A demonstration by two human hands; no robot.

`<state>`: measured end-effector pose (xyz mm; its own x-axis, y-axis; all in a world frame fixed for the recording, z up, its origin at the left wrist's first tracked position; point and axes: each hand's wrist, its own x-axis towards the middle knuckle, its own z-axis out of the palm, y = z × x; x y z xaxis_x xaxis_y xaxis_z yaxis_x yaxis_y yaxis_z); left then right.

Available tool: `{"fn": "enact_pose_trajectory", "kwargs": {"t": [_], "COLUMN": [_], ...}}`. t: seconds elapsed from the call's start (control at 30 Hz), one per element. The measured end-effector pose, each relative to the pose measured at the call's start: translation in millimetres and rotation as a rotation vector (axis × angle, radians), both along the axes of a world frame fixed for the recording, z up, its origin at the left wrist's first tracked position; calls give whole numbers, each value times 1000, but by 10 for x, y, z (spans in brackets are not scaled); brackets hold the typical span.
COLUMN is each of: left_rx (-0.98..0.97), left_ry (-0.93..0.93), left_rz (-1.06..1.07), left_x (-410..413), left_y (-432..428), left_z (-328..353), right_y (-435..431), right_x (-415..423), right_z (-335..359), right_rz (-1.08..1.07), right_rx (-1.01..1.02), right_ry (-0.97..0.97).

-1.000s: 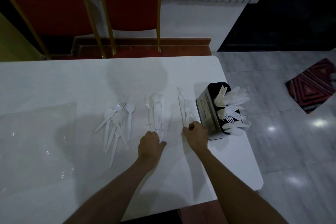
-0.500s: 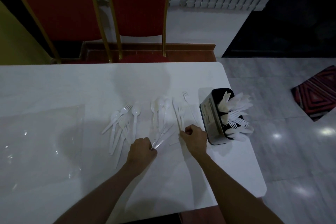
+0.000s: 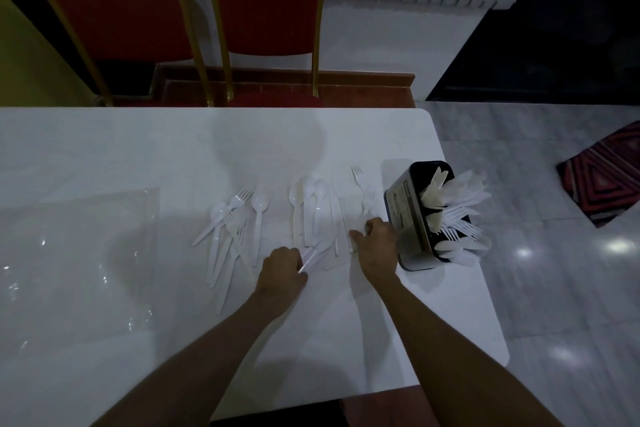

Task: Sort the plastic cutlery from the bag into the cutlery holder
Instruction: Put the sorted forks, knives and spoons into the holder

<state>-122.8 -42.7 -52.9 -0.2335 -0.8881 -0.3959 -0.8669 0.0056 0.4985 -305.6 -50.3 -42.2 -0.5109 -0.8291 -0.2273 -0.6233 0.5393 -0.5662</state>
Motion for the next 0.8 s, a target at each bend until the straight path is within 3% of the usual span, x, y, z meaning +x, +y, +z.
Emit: {"fn": "enact_pose_trajectory", "kwargs": {"t": [0.2, 0.4, 0.8], "left_rx": [63, 98, 19], "left_ry": [-73, -67, 144], "left_rz": [-35, -70, 49], "left_x": [8, 305, 630], "left_y": [-6, 32, 130], "left_z": [33, 121, 123], "right_y": [-195, -344, -447], "right_x": [180, 175, 171], "right_z": [72, 13, -28], "right_rz": [204, 115, 48], "right_rx": [63, 214, 262], "right_ry": [125, -25, -92]}}
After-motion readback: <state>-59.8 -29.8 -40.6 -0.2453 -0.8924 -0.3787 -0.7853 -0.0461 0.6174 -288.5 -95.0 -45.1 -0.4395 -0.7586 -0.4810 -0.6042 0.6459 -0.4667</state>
